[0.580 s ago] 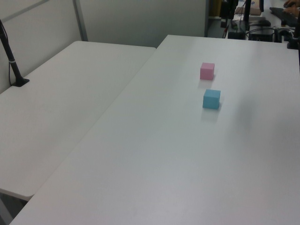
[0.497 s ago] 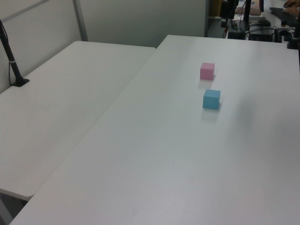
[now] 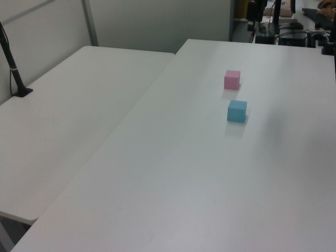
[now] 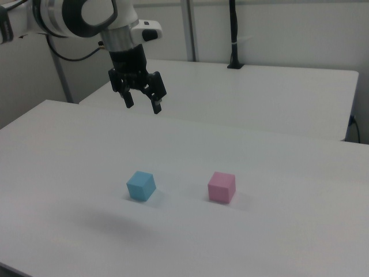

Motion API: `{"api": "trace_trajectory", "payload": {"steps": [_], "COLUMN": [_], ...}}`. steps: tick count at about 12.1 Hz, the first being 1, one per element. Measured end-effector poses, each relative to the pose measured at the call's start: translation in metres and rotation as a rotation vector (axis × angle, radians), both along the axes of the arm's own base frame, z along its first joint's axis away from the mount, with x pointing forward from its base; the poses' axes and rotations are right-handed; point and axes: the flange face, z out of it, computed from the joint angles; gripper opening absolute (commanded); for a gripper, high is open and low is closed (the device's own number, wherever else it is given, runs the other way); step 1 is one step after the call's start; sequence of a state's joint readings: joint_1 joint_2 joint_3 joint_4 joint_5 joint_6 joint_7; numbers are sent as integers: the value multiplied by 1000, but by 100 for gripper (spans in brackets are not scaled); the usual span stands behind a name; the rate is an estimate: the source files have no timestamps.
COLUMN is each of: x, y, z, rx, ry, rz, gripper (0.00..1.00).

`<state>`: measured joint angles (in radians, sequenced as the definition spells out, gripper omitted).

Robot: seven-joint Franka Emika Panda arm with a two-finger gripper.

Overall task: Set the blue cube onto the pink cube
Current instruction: 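Move the open gripper toward the light-blue cube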

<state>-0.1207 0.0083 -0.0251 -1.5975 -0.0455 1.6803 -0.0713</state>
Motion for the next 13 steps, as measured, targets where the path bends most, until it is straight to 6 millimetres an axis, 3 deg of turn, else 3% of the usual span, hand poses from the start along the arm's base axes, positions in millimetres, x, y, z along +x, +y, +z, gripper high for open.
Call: {"api": "trace_trajectory", "payload": {"steps": [13], "x": [2], "y": [-1], "z": [-7], "rx": [0], "ry": [14], "rz": [31], "gripper": [100]}}
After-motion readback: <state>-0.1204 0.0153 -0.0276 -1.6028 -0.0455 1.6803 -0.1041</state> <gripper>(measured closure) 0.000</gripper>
